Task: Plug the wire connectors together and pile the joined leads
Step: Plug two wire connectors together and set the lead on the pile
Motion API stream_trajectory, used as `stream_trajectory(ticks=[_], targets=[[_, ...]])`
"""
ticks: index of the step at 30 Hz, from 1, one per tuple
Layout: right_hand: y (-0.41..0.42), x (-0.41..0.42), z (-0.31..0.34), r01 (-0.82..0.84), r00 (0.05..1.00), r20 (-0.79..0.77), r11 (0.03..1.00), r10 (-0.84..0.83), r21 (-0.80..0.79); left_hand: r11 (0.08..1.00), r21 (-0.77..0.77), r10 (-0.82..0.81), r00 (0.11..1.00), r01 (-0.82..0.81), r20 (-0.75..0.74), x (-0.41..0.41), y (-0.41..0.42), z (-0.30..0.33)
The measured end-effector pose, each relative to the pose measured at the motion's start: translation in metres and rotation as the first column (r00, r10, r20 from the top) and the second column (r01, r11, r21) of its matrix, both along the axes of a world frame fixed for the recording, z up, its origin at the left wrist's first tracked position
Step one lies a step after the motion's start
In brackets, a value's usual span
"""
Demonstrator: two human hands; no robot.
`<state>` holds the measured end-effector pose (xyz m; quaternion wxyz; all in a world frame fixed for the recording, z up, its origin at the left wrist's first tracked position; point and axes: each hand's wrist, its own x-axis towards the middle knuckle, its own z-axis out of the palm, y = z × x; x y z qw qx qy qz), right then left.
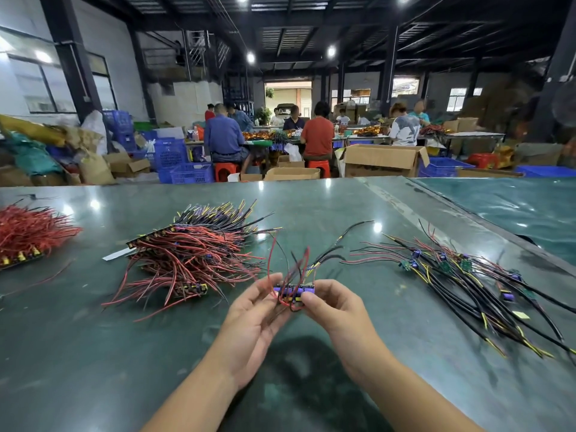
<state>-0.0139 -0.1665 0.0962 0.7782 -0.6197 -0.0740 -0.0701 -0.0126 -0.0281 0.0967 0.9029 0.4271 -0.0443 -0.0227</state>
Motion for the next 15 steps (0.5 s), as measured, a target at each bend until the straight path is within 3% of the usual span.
stream_trajectory(ticks=[15], targets=[[-0.0055, -0.002, -0.0008, -0.13, 0.99, -0.057, 0.991, 0.132, 0.038, 0.969, 0.245, -0.026, 1.0, 0.024, 0.004, -0.0011, 0.0048, -0.0034]])
